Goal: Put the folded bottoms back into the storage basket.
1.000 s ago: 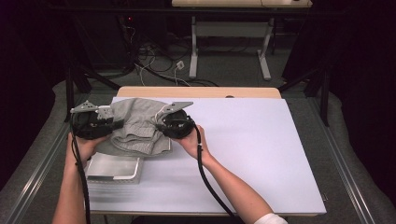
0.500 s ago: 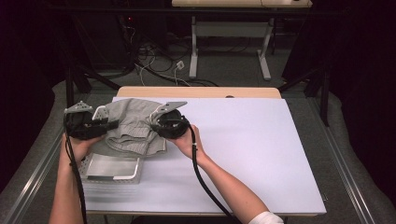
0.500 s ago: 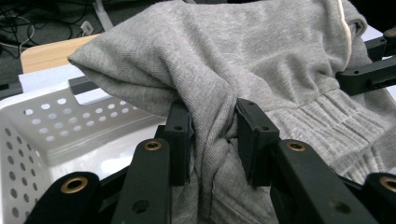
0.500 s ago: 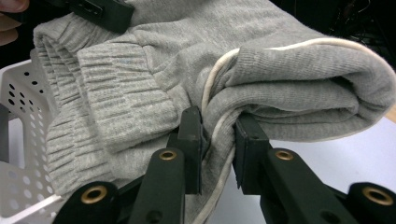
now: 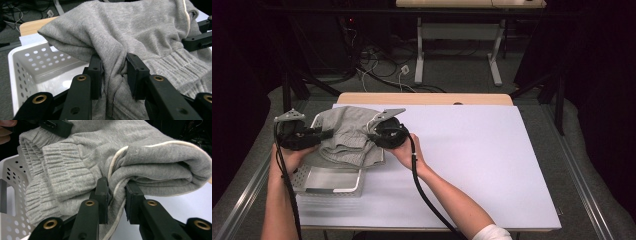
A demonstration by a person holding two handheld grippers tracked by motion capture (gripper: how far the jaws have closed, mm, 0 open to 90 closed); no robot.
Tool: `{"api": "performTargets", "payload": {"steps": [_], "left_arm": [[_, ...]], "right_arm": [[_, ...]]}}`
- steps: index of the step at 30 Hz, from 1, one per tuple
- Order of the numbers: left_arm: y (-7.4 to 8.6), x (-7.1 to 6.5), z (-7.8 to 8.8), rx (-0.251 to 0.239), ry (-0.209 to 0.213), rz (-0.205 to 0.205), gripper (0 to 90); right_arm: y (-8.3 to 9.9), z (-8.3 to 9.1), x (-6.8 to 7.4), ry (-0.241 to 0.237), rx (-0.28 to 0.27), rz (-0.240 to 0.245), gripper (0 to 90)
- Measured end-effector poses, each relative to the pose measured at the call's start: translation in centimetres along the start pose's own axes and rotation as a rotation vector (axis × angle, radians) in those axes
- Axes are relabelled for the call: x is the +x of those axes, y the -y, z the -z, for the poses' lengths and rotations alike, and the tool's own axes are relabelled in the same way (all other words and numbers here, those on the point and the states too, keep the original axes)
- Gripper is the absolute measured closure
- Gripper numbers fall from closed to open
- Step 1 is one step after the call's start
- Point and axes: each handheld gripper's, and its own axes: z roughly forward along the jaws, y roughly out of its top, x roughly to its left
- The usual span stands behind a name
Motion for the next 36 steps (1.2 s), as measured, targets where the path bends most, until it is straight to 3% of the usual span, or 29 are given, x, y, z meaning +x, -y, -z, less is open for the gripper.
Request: {"api": "performTargets", "payload": {"steps": [36], "left_arm": [[0.5,1.0,0.7,0.052,-0.152,0.004,69.3]], "right_arm": [[-0.7,-3.1,2.0,-0.021,0.005,-0.015,75.1]]}}
